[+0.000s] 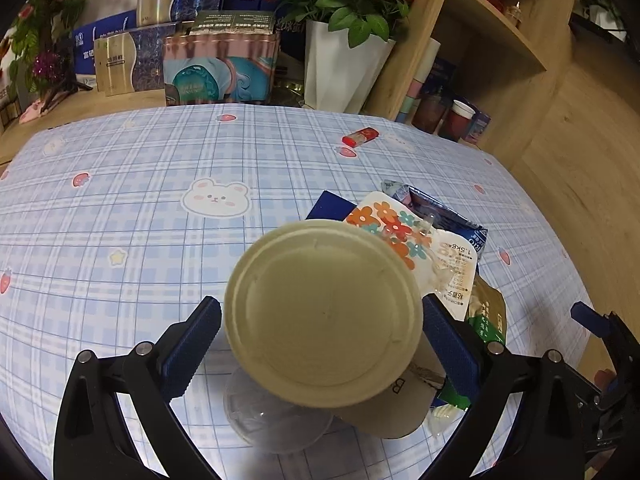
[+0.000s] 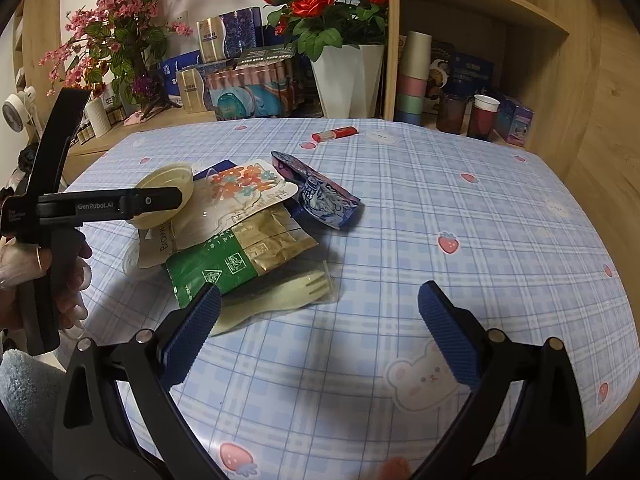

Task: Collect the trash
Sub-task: 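Grasp the beige round lid with the left tool while the right tool grasps the floral printed pouch, then lift the lid and the pouch with both tools toward the bin, then open the right tool to drop the pouch into the bin while the left tool carries the lid over it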

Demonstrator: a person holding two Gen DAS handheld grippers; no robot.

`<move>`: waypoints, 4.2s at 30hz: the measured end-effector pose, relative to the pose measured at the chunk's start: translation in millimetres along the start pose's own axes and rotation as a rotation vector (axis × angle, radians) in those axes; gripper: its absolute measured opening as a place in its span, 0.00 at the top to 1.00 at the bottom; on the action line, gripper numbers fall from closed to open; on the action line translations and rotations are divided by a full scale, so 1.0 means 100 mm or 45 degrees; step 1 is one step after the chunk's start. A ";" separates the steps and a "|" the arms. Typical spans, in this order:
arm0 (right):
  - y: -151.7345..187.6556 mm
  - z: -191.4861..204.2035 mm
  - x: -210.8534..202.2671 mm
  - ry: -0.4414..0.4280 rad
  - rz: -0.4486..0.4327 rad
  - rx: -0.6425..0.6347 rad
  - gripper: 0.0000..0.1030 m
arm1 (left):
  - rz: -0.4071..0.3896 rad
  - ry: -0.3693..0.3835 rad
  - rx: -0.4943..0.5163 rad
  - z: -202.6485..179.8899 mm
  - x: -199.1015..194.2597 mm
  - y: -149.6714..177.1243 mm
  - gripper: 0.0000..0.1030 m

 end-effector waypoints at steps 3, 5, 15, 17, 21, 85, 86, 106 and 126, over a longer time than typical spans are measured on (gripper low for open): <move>-0.05 0.04 0.04 -0.022 0.003 -0.014 0.06 | -0.019 -0.008 0.029 0.01 -0.05 0.03 0.18; -0.10 0.07 0.07 -0.043 0.004 -0.022 0.06 | -0.026 -0.012 0.037 0.04 -0.08 0.06 0.20; -0.47 0.39 0.30 -0.208 -0.006 0.007 0.06 | -0.114 -0.043 -0.026 0.50 -0.49 0.19 0.20; -0.52 0.45 0.40 -0.235 0.004 0.025 0.15 | -0.125 -0.052 -0.040 0.58 -0.54 0.22 0.20; -0.60 0.45 0.66 -0.271 0.042 0.135 0.25 | -0.140 -0.050 -0.085 0.77 -0.64 0.27 0.20; -0.72 0.92 -0.62 -0.146 -0.173 -0.067 0.72 | -0.395 -0.066 -0.109 0.87 -2.37 0.76 0.20; -0.70 0.94 -0.65 -0.149 -0.176 -0.072 0.72 | -0.397 -0.066 -0.111 0.86 -2.41 0.78 0.20; -0.18 1.23 -1.34 -0.243 -0.226 -0.153 0.72 | -0.425 -0.082 -0.172 0.78 -2.98 1.22 0.20; 0.75 1.51 -1.18 -0.391 0.095 -0.114 0.64 | -0.411 -0.071 -0.178 0.64 -3.17 1.60 0.20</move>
Point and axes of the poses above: each gripper's, at about its wrist camera, not at the fingertips, and x roughly the way its jaws point, z to its left, y to its underside, the point moved 2 cm from there along x, roughly the way its jaws point, and after that the axes turned 15 degrees about -y, right-handed, at the moved point
